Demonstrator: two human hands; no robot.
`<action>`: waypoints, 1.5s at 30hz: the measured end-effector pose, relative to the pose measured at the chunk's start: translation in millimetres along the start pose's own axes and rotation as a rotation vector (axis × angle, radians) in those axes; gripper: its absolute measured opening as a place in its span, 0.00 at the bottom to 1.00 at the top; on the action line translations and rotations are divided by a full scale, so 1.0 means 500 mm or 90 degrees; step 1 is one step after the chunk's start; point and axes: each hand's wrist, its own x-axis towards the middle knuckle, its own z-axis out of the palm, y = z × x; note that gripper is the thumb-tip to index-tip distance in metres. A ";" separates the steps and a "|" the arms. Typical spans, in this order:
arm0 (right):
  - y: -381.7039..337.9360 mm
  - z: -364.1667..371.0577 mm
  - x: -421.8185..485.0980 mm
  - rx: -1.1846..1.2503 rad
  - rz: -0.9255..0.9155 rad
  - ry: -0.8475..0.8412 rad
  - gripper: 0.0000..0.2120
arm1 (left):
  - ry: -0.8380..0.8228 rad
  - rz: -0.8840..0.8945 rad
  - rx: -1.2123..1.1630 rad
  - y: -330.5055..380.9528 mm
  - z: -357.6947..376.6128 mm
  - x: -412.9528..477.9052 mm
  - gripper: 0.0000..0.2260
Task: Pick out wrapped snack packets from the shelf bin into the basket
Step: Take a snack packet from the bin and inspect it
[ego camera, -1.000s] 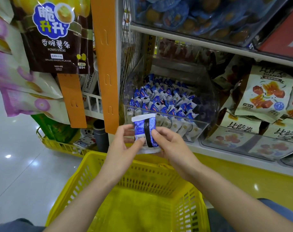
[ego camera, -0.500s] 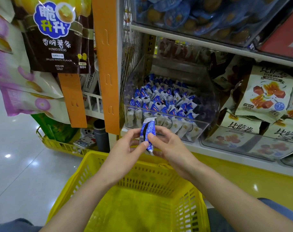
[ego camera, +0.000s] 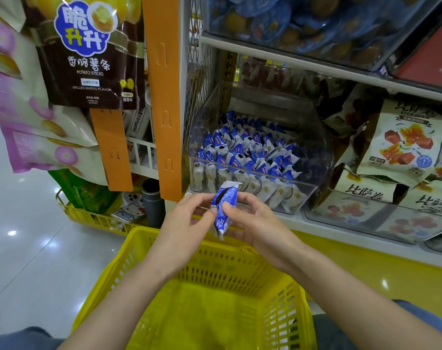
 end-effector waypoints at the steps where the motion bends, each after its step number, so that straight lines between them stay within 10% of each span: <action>1: 0.001 0.001 -0.001 -0.004 -0.003 0.004 0.18 | 0.008 0.022 0.050 -0.001 -0.001 -0.002 0.12; 7: 0.009 0.009 -0.005 -0.118 -0.021 0.040 0.12 | -0.005 0.105 0.290 -0.008 0.002 -0.019 0.19; 22: 0.005 0.017 -0.007 -0.204 -0.031 -0.008 0.15 | 0.050 0.091 0.285 -0.012 -0.004 -0.012 0.10; 36: 0.014 0.005 0.006 -0.201 -0.062 0.042 0.13 | -0.044 -0.014 0.077 -0.014 0.007 -0.011 0.16; 40: 0.014 0.002 0.014 -0.310 -0.136 0.115 0.24 | -0.081 -0.118 -0.200 0.002 0.016 -0.010 0.07; 45: 0.037 0.005 0.008 -0.578 -0.275 0.164 0.30 | 0.019 -0.116 -0.175 0.005 0.015 -0.004 0.08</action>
